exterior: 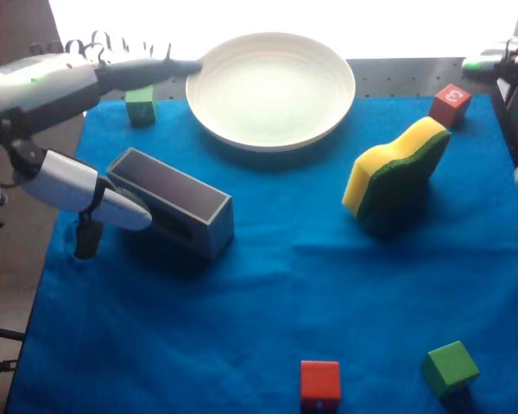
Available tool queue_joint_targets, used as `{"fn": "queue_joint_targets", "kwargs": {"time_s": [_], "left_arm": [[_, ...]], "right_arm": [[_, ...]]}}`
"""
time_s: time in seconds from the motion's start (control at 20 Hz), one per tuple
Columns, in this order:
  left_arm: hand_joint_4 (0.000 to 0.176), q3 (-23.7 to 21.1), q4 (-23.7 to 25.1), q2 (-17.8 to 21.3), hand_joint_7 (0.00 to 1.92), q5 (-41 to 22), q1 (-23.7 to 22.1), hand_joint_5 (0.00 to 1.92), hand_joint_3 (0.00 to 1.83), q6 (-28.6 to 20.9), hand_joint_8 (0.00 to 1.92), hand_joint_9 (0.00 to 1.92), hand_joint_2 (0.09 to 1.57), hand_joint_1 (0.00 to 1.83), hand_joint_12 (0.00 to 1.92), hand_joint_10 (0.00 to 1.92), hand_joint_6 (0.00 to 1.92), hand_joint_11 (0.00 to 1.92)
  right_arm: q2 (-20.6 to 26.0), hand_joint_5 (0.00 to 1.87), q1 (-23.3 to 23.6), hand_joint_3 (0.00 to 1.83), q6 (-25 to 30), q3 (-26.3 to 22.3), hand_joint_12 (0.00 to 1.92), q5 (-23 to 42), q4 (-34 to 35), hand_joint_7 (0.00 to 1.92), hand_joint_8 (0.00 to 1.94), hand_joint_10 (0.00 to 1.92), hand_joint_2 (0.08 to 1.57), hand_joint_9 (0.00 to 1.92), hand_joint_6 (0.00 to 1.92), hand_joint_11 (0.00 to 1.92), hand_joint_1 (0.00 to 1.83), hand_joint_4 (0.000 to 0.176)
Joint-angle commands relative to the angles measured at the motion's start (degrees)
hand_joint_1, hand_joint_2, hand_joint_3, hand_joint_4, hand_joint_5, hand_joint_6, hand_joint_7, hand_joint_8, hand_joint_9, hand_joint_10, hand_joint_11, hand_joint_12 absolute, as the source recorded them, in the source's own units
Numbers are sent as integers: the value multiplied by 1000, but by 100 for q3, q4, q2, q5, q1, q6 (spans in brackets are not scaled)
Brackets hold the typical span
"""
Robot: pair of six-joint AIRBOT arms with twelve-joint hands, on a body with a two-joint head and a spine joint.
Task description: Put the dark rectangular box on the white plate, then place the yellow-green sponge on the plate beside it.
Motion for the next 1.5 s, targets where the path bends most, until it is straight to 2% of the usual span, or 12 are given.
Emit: {"fn": "queue_joint_targets", "kwargs": {"time_s": [0.0,0.3,0.45,0.7,0.75,0.85,0.95,1.0,1.05,1.1,1.3,1.45], "left_arm": [[176,50,-90,-44,0,-558,-92,0,6,-138,0,0,715,986,0,0,0,0],[176,131,600,-234,0,-75,-346,0,18,-333,0,0,752,891,7,0,0,16],[176,504,1380,-538,2,75,-395,0,5,-1372,1,3,736,953,61,0,0,132],[141,615,2385,-708,108,502,-540,0,3,-1955,15,73,762,924,62,18,0,111],[165,657,2512,-754,147,514,-543,0,3,-2096,7,99,790,946,70,9,0,104],[172,687,2682,-823,228,579,-552,0,3,-2168,5,164,827,979,101,6,0,117],[68,689,2811,-861,441,669,-587,171,0,-2168,12,409,909,1044,715,7,9,84],[0,698,2812,-870,754,677,-588,594,0,-2168,61,730,985,1148,931,99,83,338],[0,719,2810,-885,883,684,-592,916,4,-2168,998,871,1099,1212,1282,745,687,614],[0,739,2814,-895,853,699,-604,982,1,-2168,1273,885,1138,1221,1406,1089,843,725],[0,832,2823,-895,853,599,-904,897,1,-2141,1163,895,1140,1362,1363,1270,1071,739],[0,912,2774,-902,978,409,-1339,944,0,-2044,1066,887,1121,1254,1416,1136,1013,717]], "right_arm": [[6,238,98,16,26,41,18,572,266,156,6,14,1055,55,6,41,932,117],[4,210,105,8,26,42,53,566,255,133,0,8,1066,74,0,112,899,101],[4,212,105,1,26,42,63,559,242,133,4,7,1058,68,1,133,896,108],[-7,233,121,0,26,42,42,522,211,140,4,1,1049,39,8,70,883,119],[-7,232,121,1,27,41,39,516,211,134,1,0,1054,34,6,61,886,118],[-11,229,121,1,27,41,53,507,207,132,1,8,1055,55,3,92,888,118],[-13,228,122,2,27,42,45,507,206,131,0,0,1058,37,2,67,850,104],[-14,224,123,3,27,42,56,507,206,125,0,4,1060,45,0,92,844,98],[-16,223,123,4,27,42,72,507,206,121,0,6,1064,52,0,128,859,94],[-19,226,123,4,27,42,78,507,206,132,4,10,1067,64,1,142,871,88],[-22,223,123,8,27,44,45,507,206,152,5,1,1087,36,0,54,782,111],[-48,218,123,9,27,62,75,507,203,153,5,15,1105,88,0,120,775,98]]}}
